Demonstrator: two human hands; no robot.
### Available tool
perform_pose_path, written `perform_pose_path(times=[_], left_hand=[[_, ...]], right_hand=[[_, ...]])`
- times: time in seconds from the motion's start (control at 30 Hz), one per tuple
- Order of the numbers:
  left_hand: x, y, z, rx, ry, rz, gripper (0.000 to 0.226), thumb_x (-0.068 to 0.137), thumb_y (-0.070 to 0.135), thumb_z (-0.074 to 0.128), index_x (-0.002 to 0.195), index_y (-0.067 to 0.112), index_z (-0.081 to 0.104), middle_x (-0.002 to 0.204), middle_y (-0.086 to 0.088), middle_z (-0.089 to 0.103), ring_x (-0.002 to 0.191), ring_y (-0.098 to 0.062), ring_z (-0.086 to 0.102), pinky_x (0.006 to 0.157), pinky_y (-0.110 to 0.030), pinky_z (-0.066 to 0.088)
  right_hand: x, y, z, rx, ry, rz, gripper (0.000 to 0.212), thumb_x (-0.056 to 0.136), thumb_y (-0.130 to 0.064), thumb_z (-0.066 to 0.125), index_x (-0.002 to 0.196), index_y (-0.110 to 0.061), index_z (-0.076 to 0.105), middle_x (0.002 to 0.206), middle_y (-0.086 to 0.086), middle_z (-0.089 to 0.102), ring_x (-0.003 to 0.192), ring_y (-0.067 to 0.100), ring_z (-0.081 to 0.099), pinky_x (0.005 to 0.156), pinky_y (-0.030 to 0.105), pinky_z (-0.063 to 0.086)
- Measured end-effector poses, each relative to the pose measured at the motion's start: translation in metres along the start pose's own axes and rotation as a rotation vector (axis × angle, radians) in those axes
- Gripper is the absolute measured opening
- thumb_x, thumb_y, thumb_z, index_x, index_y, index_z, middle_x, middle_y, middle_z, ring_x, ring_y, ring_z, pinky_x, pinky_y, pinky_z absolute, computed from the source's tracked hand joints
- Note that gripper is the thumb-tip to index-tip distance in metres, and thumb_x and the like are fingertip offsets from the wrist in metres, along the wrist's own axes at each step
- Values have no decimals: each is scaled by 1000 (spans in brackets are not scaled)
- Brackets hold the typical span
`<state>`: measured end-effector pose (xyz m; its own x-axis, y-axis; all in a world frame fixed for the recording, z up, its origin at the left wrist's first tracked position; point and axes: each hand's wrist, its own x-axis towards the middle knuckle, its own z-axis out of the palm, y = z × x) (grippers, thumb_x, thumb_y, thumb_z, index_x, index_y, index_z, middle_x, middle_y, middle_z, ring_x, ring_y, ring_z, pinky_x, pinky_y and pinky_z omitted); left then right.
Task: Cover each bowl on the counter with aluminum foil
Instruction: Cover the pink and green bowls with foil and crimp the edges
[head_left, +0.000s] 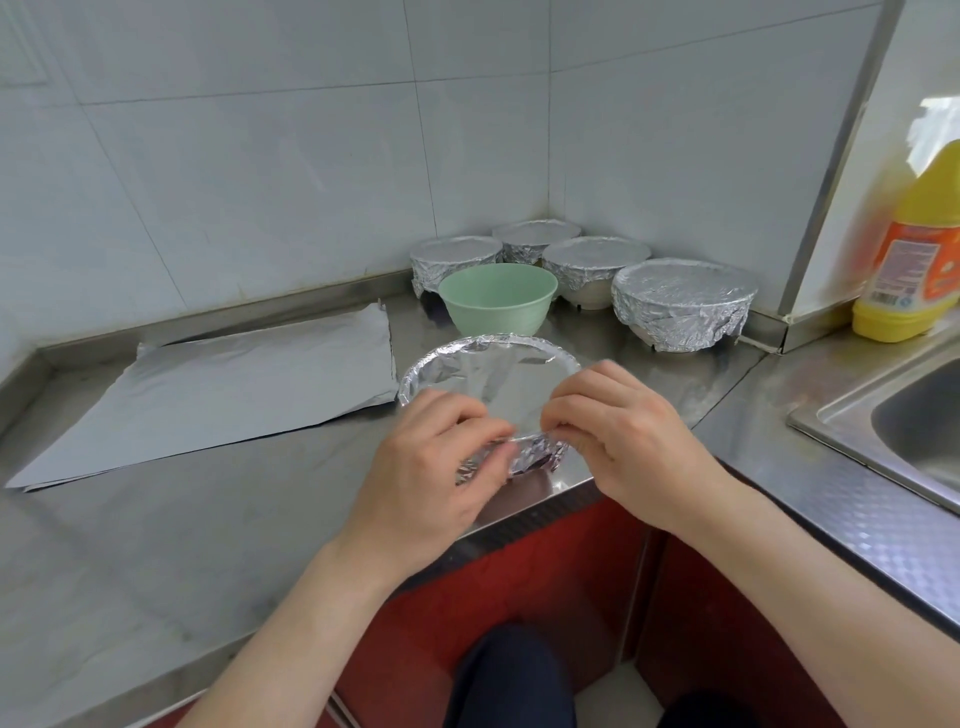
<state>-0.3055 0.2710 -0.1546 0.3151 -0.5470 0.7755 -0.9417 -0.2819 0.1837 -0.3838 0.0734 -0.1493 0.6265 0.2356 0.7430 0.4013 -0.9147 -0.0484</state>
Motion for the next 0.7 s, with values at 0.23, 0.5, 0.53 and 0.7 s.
perform_pose_path(times=[0.23,0.5,0.53,0.7], left_hand=[[0,-24,7,-140,-64,-506,61,88,61,36,138,29,49,151,9,31,141,-5,19,116,-24,13],[6,-7,30,-366,-107,-677,64,89,53,32,148,26,35,159,16,11,118,37,3,94,9,7],[7,-4,33,-377,-108,-677,64,90,52,31,148,25,35,158,16,11,115,39,4,92,10,7],[18,4,45,-448,-104,-683,52,99,37,36,146,17,38,156,12,16,106,44,10,86,13,11]], right_hand=[[-14,19,-11,259,125,530,26,90,-7,61,107,-24,70,123,-6,56,117,12,52,96,22,40],[1,6,23,1150,260,1318,79,70,-66,58,138,-28,49,140,-9,53,131,14,48,112,46,34],[3,7,27,1143,279,1349,79,70,-67,56,140,-30,47,142,-9,51,132,16,46,113,46,32],[7,14,25,1101,371,1438,47,98,-39,45,141,-21,45,138,-7,52,127,17,49,111,42,35]])
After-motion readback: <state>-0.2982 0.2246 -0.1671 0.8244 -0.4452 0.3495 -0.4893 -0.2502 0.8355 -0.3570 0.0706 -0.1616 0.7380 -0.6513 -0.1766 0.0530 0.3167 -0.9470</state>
